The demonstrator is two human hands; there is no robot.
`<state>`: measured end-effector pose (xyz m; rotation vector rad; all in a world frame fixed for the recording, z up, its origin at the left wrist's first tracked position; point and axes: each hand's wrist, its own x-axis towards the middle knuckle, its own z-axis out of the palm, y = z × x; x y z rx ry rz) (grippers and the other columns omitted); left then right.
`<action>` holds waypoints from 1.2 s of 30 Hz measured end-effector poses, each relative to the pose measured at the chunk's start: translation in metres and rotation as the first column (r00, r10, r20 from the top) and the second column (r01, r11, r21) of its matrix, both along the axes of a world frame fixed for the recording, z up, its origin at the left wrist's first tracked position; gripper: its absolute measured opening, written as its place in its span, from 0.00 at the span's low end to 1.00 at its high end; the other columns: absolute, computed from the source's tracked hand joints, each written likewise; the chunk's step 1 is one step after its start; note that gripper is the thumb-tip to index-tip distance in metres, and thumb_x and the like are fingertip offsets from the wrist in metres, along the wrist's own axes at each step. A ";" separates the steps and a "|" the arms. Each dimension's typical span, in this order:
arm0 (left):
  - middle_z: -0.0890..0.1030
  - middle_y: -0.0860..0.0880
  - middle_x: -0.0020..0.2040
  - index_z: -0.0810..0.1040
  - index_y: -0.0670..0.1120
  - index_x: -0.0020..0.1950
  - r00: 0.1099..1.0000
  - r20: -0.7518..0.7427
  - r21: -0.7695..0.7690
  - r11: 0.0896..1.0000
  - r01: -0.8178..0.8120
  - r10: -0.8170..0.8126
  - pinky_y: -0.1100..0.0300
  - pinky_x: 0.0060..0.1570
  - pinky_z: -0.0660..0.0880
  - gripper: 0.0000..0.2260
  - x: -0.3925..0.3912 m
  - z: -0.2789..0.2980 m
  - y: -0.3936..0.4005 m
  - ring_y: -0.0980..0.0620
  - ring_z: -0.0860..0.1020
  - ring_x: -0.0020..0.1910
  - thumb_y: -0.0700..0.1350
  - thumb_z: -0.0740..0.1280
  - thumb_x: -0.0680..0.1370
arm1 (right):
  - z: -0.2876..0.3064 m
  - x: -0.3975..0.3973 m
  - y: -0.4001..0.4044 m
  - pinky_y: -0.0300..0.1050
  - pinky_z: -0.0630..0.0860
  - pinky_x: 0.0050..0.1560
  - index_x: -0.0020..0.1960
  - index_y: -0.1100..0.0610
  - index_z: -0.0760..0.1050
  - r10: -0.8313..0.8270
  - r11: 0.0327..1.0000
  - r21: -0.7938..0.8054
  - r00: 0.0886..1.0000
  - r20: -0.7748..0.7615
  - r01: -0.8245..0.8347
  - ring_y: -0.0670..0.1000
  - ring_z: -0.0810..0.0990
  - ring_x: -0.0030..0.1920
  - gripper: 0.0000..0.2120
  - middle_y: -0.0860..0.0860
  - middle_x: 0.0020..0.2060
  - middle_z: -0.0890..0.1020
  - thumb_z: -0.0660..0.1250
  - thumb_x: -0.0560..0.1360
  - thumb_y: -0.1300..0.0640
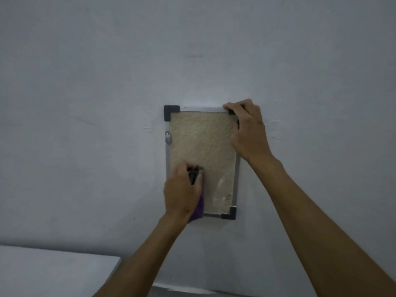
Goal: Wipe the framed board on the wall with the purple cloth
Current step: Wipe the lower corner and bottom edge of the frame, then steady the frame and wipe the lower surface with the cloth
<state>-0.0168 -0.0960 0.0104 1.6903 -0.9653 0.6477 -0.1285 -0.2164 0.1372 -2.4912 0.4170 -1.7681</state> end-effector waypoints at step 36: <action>0.81 0.36 0.60 0.76 0.38 0.65 0.075 -0.796 -0.202 0.381 0.902 -0.600 0.52 0.58 0.80 0.15 -0.024 0.068 0.047 0.43 0.81 0.60 0.34 0.66 0.78 | -0.105 -0.044 0.042 0.43 0.80 0.48 0.56 0.51 0.75 0.356 0.575 0.781 0.934 0.028 -0.242 0.47 0.82 0.49 0.13 0.51 0.51 0.82 0.65 0.80 0.43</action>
